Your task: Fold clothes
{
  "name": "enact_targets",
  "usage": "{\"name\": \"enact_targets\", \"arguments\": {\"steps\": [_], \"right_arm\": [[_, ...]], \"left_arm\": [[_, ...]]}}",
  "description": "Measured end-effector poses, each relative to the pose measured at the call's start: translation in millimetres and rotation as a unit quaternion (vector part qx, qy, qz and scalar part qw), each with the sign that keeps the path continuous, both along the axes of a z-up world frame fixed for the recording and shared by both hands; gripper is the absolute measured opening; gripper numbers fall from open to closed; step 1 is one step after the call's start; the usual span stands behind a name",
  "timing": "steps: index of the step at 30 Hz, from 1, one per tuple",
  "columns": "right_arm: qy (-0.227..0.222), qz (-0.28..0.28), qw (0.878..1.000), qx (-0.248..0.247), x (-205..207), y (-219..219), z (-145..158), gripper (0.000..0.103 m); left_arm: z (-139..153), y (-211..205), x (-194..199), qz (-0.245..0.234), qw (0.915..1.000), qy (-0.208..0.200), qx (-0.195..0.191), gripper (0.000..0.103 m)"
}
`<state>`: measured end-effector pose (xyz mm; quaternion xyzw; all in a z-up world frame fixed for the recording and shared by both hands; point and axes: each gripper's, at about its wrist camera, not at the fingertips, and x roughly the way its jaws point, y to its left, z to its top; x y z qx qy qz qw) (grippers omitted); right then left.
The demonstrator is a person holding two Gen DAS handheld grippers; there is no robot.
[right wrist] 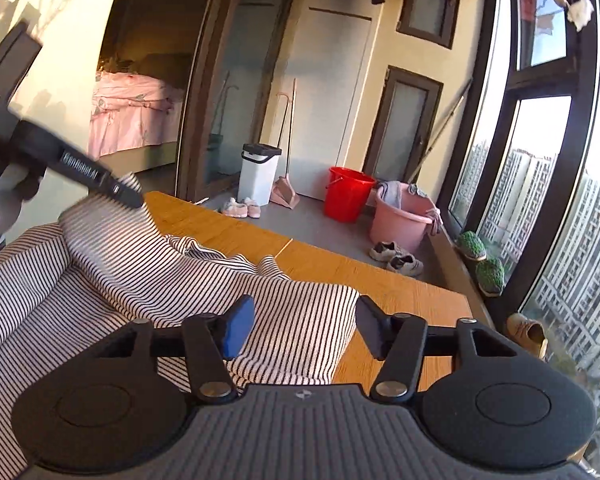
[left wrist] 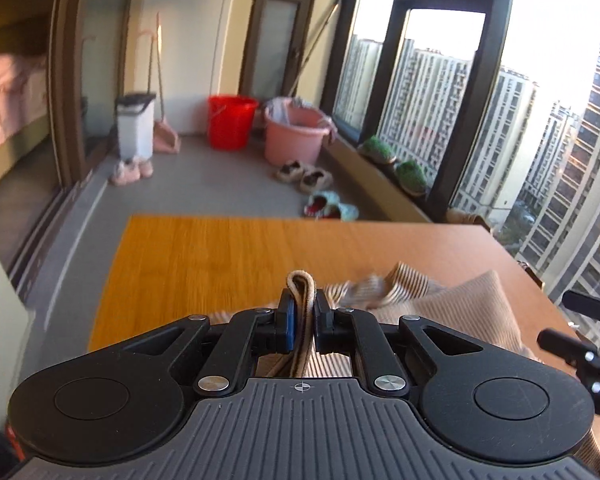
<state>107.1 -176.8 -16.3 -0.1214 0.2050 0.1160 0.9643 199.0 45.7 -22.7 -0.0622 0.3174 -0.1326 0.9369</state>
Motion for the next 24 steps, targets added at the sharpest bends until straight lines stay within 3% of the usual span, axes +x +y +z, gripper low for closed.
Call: {"name": "enact_targets", "arguments": {"steps": [2, 7, 10, 12, 15, 18, 19, 23, 24], "right_arm": [[0.020, 0.002, 1.000, 0.024, 7, -3, -1, 0.050], [0.106, -0.002, 0.987, 0.123, 43, -13, -15, 0.049], [0.130, -0.036, 0.982, 0.133, 56, -19, -27, 0.047], [0.103, -0.054, 0.988, 0.098, 49, -19, -26, 0.047], [0.047, -0.006, 0.998, 0.031, 18, -12, -18, 0.049], [0.022, 0.048, 0.995, -0.081, -8, 14, -22, 0.062], [0.020, 0.039, 0.995, -0.091, -5, 13, -23, 0.062], [0.012, 0.006, 0.991, -0.133, 5, 8, -28, 0.062], [0.010, -0.002, 0.990, -0.143, 7, 6, -29, 0.047]], "left_arm": [[-11, 8, 2, 0.007, 0.9997, 0.018, -0.014, 0.010], [2, 8, -4, -0.002, 0.9998, 0.001, -0.020, 0.010], [15, 6, -11, -0.009, 0.9995, -0.017, -0.024, 0.010], [23, 5, -14, -0.012, 0.9991, -0.027, -0.032, 0.010], [35, 3, -13, -0.015, 0.9981, -0.030, -0.052, 0.010], [56, -8, -20, -0.033, 0.9954, -0.058, -0.069, 0.010], [64, -12, -22, -0.039, 0.9942, -0.067, -0.074, 0.010], [83, -24, -27, -0.057, 0.9902, -0.092, -0.089, 0.010], [77, -25, -25, -0.054, 0.9912, -0.085, -0.086, 0.010]]}}
